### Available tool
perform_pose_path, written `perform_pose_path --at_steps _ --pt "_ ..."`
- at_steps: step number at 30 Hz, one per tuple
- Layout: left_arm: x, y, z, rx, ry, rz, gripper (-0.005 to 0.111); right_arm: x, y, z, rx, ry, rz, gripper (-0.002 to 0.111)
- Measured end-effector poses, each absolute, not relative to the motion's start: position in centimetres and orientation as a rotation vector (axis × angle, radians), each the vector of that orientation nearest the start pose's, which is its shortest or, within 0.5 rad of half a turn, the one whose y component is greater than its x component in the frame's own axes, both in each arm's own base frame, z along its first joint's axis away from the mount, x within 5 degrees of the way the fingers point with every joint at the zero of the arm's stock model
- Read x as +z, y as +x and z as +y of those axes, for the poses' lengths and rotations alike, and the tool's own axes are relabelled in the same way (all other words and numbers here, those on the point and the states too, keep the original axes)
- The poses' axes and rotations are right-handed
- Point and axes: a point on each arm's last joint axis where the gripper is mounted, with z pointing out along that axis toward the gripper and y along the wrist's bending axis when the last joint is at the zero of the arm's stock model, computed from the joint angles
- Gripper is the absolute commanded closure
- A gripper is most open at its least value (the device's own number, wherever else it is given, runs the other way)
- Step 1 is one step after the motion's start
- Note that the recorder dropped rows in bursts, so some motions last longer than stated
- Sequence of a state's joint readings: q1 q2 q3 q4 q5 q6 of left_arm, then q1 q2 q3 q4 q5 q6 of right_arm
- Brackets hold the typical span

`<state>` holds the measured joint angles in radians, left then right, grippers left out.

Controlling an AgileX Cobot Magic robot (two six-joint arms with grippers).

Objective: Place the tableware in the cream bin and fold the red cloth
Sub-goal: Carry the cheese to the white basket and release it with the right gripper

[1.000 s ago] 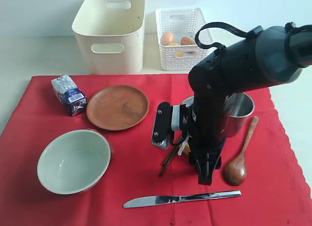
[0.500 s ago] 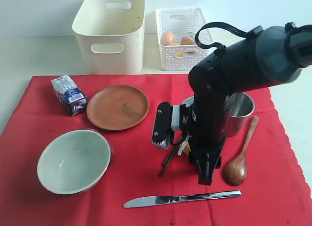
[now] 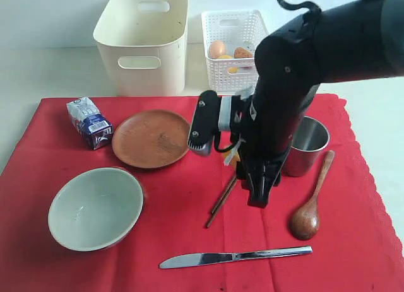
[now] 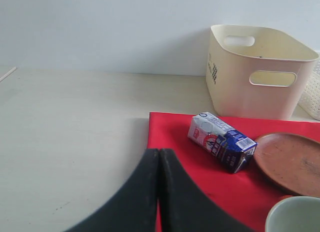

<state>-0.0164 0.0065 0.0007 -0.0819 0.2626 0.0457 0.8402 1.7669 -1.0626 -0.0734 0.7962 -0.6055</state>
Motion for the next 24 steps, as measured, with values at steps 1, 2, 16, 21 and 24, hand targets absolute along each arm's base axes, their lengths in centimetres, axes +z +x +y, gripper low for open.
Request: perform_pose_path --at_steps 1,2,16,21,24 --pt "18.9 5.5 -0.3 -0.055 0.001 1.753 0.104 18.2 22.1 23.9 -0.051 -1.999 2.168 0.108" --pt "18.9 5.5 -0.3 -0.055 0.001 1.753 0.104 19.3 22.2 24.1 -0.037 -1.944 2.138 0.108" --pt "18.9 5.5 -0.3 -0.055 0.001 1.753 0.104 26.1 29.3 23.2 -0.013 -1.382 1.957 0.108" --pt "18.9 5.5 -0.3 -0.055 0.001 1.753 0.104 26.2 31.7 21.9 0.031 -1.158 1.961 0.108" --pt "18.9 5.5 -0.3 -0.055 0.001 1.753 0.104 25.2 33.2 21.4 0.056 -1.054 1.982 0.108"
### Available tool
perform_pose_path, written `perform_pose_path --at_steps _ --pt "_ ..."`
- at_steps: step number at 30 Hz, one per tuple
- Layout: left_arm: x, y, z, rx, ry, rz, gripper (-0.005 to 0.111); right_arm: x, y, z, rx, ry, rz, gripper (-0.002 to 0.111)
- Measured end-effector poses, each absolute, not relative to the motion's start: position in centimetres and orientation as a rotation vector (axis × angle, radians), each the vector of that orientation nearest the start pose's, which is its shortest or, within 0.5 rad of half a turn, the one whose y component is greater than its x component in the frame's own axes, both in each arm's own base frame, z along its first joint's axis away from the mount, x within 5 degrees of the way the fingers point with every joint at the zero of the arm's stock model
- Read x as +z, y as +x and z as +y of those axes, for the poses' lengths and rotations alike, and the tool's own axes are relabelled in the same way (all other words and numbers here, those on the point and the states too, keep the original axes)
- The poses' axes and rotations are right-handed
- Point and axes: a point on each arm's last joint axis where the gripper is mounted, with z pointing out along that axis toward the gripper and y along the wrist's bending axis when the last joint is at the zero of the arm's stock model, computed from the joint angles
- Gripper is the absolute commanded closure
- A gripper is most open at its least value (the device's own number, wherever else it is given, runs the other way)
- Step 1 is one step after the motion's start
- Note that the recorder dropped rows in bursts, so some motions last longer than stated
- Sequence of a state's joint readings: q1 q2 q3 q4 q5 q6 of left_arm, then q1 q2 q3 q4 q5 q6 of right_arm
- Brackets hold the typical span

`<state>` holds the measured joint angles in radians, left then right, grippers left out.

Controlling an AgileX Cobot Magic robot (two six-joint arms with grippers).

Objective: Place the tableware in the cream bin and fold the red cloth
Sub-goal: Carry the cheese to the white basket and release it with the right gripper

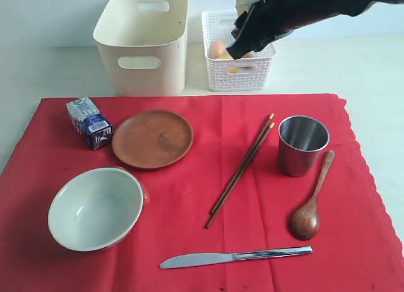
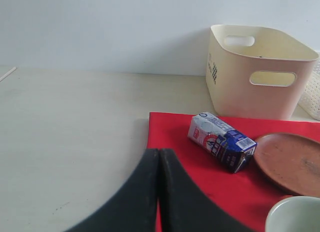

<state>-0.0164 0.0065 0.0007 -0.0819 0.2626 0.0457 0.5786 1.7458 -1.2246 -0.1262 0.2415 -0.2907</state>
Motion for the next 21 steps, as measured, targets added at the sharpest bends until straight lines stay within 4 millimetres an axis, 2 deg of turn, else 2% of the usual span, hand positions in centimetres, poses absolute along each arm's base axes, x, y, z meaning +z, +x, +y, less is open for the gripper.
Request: perform_pose_path --at_steps 7,11,14,17,21 --pt "18.9 5.5 -0.3 -0.055 0.001 1.753 0.104 21.5 36.3 20.9 0.102 -0.901 1.996 0.108" --pt "18.9 5.5 -0.3 -0.055 0.001 1.753 0.104 18.4 38.4 20.9 0.141 -0.81 1.928 0.108" --pt "18.9 5.5 -0.3 -0.055 0.001 1.753 0.104 16.3 40.8 20.0 0.201 -0.56 1.951 0.108" --pt "18.9 5.5 -0.3 -0.055 0.001 1.753 0.104 14.6 43.2 19.0 0.207 -0.422 1.972 0.108" --pt "18.9 5.5 -0.3 -0.055 0.001 1.753 0.104 13.2 43.9 19.3 0.205 -0.419 1.986 0.108"
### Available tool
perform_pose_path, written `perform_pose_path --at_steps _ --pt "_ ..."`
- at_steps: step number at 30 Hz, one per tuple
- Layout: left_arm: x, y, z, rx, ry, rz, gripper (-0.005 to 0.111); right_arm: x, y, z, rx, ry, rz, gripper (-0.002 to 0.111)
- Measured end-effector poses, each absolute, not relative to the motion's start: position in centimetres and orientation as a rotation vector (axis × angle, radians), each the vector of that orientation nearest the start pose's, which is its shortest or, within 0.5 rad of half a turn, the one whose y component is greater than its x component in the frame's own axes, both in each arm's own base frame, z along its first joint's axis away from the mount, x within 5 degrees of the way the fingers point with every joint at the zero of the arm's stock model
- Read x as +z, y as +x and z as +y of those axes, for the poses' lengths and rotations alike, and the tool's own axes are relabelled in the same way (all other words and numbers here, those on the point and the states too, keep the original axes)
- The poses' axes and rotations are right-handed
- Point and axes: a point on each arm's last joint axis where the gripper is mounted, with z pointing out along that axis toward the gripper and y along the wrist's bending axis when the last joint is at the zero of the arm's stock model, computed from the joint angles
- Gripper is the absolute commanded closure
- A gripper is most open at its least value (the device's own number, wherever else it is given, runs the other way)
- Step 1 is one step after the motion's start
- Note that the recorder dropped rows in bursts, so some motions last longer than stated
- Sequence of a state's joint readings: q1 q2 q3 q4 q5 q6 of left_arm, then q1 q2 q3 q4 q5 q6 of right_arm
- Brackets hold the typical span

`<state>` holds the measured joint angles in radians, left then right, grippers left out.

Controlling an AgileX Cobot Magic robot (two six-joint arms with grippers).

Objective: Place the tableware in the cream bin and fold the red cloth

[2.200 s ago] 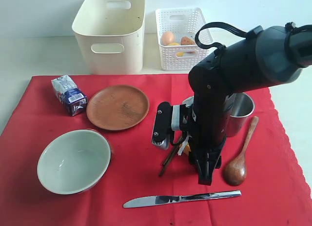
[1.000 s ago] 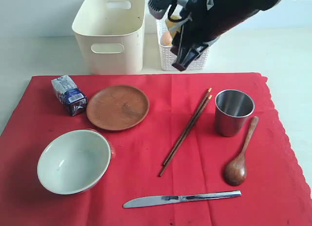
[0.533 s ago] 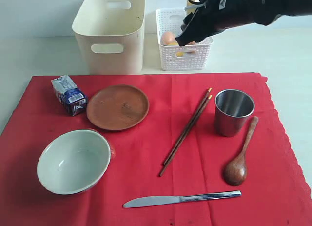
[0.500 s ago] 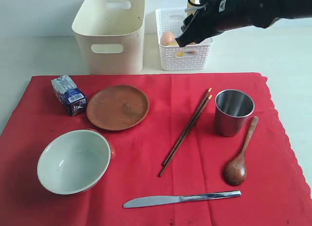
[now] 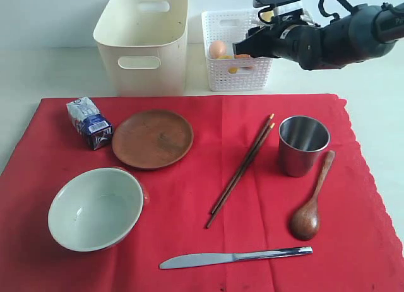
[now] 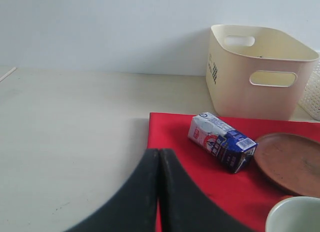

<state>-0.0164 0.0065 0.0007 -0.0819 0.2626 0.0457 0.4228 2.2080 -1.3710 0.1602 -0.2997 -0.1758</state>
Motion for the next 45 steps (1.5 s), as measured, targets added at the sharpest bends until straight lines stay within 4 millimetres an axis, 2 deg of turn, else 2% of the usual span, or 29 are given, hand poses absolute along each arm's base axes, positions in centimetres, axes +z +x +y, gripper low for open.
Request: perform_pose_path --at_steps 3,5,8,14,19,22,28,33,45 --pt "18.9 5.5 -0.3 -0.055 0.001 1.753 0.104 13.0 43.9 19.3 0.204 -0.42 1.989 0.108" --pt "18.9 5.5 -0.3 -0.055 0.001 1.753 0.104 13.0 43.9 19.3 0.204 -0.42 1.989 0.103" --pt "18.9 5.5 -0.3 -0.055 0.001 1.753 0.104 13.0 43.9 19.3 0.204 -0.42 1.989 0.091" --pt "18.9 5.5 -0.3 -0.055 0.001 1.753 0.104 13.0 43.9 19.3 0.204 -0.42 1.989 0.055" --pt "18.9 5.5 -0.3 -0.055 0.001 1.753 0.104 13.1 44.0 19.4 0.197 -0.449 1.975 0.036" --pt "18.9 5.5 -0.3 -0.055 0.001 1.753 0.104 13.1 44.0 19.4 0.196 -0.452 1.968 0.031" --pt "18.9 5.5 -0.3 -0.055 0.001 1.753 0.104 13.2 43.9 19.4 0.195 -0.459 1.977 0.03" --pt "18.9 5.5 -0.3 -0.055 0.001 1.753 0.104 15.6 43.5 19.3 0.204 -0.466 1.992 0.03" --pt "18.9 5.5 -0.3 -0.055 0.001 1.753 0.104 24.6 40.4 18.3 0.238 -0.499 2.049 0.03"
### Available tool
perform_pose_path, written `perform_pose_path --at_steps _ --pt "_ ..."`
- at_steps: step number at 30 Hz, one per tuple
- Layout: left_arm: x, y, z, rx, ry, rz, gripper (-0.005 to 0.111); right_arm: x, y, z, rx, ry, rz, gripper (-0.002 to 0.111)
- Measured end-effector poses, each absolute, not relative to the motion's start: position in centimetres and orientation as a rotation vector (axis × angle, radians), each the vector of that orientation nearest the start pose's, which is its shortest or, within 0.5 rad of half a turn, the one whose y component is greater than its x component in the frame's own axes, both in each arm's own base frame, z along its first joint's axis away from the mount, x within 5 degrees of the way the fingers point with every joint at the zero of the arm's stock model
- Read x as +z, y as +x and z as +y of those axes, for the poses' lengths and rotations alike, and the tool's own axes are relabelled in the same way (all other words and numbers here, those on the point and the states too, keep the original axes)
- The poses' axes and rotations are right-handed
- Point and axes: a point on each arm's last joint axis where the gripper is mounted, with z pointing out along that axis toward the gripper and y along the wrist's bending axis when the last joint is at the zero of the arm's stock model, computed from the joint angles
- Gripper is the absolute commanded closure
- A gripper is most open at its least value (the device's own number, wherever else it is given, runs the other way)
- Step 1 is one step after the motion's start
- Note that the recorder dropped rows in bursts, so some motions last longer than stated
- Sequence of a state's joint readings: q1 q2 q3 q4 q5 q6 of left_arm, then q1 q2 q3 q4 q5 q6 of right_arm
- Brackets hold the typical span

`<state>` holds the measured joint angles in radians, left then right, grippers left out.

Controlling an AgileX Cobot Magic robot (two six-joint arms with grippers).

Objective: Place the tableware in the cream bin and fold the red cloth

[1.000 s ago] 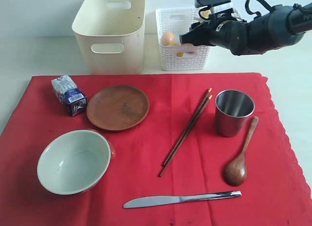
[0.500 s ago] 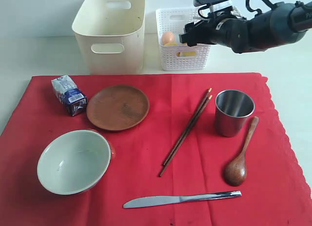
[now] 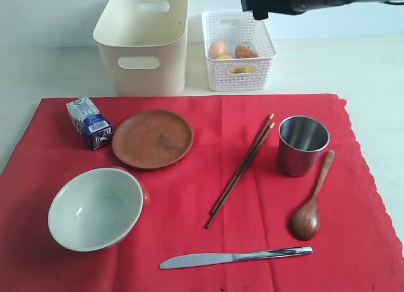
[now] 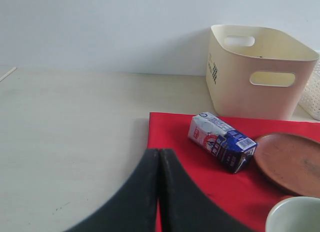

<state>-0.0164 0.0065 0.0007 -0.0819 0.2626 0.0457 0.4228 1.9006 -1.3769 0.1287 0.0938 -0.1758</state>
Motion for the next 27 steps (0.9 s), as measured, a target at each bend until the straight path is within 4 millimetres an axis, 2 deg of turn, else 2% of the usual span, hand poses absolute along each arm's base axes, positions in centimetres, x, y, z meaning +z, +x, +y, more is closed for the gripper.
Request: perform_pose_path --at_steps 8,18,22,25,27 --pt "18.9 5.5 -0.3 -0.055 0.001 1.753 0.104 30.1 36.7 16.7 0.192 -0.601 2.108 0.03" --pt "18.9 5.5 -0.3 -0.055 0.001 1.753 0.104 33.7 33.1 15.1 0.148 -0.7 2.166 0.03" --pt "18.9 5.5 -0.3 -0.055 0.001 1.753 0.104 34.2 31.0 14.9 0.147 -0.932 2.21 0.03" --pt "18.9 5.5 -0.3 -0.055 0.001 1.753 0.104 33.7 29.0 15.4 0.248 -1.312 2.18 0.03" --pt "18.9 5.5 -0.3 -0.055 0.001 1.753 0.104 33.5 28.1 15.7 0.314 -1.453 2.151 0.03"
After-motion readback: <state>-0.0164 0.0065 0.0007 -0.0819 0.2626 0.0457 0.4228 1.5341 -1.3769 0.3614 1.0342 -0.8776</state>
